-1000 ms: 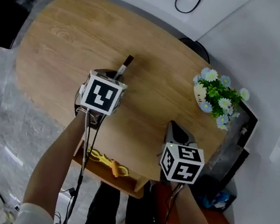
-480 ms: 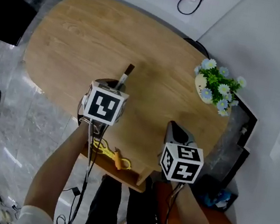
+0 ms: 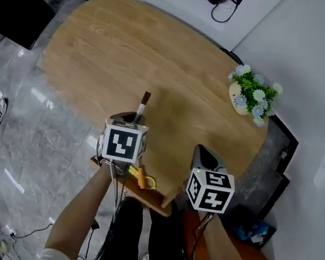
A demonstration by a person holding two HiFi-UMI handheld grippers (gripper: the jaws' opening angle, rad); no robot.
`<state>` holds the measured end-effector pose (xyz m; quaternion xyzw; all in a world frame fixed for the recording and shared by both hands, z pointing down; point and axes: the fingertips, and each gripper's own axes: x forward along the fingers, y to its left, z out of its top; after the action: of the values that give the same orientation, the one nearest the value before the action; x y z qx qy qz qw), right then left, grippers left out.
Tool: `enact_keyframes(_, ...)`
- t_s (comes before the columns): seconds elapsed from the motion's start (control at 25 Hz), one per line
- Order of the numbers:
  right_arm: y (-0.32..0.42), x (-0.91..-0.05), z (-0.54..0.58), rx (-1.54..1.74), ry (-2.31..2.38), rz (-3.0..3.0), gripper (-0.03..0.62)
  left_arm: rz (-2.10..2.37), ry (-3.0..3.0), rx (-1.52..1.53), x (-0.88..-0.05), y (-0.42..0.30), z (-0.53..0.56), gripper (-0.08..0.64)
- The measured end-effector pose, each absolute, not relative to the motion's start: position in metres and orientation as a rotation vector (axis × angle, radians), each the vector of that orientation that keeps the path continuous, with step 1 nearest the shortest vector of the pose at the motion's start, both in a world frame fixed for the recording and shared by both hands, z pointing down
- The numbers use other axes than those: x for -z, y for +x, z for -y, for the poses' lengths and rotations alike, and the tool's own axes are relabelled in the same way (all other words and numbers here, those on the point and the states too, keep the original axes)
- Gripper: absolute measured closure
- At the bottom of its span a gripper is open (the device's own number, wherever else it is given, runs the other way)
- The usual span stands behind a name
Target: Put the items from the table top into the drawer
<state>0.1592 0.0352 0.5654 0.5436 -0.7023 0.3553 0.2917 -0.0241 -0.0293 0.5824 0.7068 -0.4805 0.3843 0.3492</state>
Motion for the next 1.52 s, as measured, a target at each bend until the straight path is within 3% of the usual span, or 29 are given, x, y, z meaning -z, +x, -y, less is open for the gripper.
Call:
enact_keyframes(0.88, 0.079, -0.560, -0.063, -0.836, 1.210, 1.968, 0.599, 1.405, 1.400, -0.741, -0.615, -0.078, -0.153, 0.499)
enact_keyframes(1.32, 0.058, -0.572, -0.071, -0.817, 1.168, 1.950, 0.599, 1.415, 1.252, -0.449, -0.630, -0.083, -0.166, 0.499)
enact_keyframes(1.36, 0.056, -0.572, -0.072, -0.819, 1.168, 1.949, 0.600, 1.427, 1.254, -0.427, -0.628, -0.085, -0.163, 0.491)
enact_keyframes(1.44, 0.053, -0.572, -0.072, -0.823, 1.170, 1.948, 0.600, 1.439, 1.263, -0.407, -0.628, -0.088, -0.161, 0.386)
enact_keyframes(1.52, 0.050, -0.572, -0.073, -0.827, 1.172, 1.948, 0.599, 1.435, 1.271, -0.407, -0.630, -0.091, -0.164, 0.383)
